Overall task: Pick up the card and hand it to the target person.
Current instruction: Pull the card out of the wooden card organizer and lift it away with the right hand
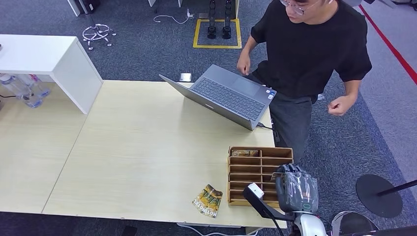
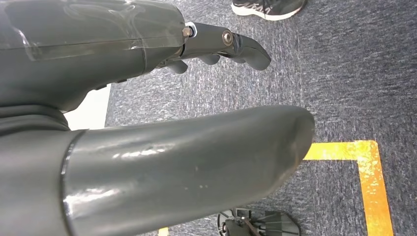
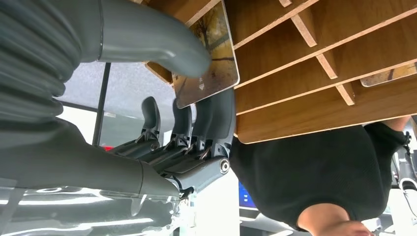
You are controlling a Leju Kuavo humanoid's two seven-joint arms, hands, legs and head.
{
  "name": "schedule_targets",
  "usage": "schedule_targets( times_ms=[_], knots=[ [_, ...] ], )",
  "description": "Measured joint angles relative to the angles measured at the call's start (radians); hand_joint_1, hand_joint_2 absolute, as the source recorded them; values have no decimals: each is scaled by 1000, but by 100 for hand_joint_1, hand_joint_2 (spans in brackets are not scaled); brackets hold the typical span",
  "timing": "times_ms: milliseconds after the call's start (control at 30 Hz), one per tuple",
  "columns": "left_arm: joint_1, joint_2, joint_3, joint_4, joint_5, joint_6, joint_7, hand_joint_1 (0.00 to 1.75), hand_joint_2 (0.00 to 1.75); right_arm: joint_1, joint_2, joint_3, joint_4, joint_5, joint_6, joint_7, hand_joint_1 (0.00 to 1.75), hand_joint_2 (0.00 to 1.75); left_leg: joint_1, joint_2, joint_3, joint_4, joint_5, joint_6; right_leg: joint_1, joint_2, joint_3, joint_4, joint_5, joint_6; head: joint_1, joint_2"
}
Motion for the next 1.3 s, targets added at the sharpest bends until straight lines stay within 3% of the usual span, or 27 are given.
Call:
schedule_targets(
  times_ms=[267, 567, 933, 1300],
  knots=[
    [1, 1, 1, 0, -5, 10, 0, 0, 0, 0, -4, 4, 0, 10, 3, 3, 132, 175, 0, 0, 0, 0, 0, 0, 0, 0, 0, 0, 0, 0, 0, 0],
    [1, 2, 2, 0, -23, 10, -1, 0, 0, -4, -12, 13, 0, 12, 31, 2, 173, 175, 0, 1, 1, 0, 0, 0, 0, 1, 1, 0, 0, 0, 0, 0],
    [1, 3, 3, 0, -30, 11, -1, 0, 0, -27, -46, 24, -46, -7, 132, -10, 175, 175, 0, 1, 2, 0, 0, 0, 0, 2, 1, 0, 1, 1, 0, 0],
    [1, 3, 21, 0, -35, 11, -3, 0, 0, -41, -101, 25, -197, -42, 280, -16, 175, 175, 0, 1, 1, 0, 0, 0, 0, 2, 0, 0, 1, 1, 0, 0]
  ],
)
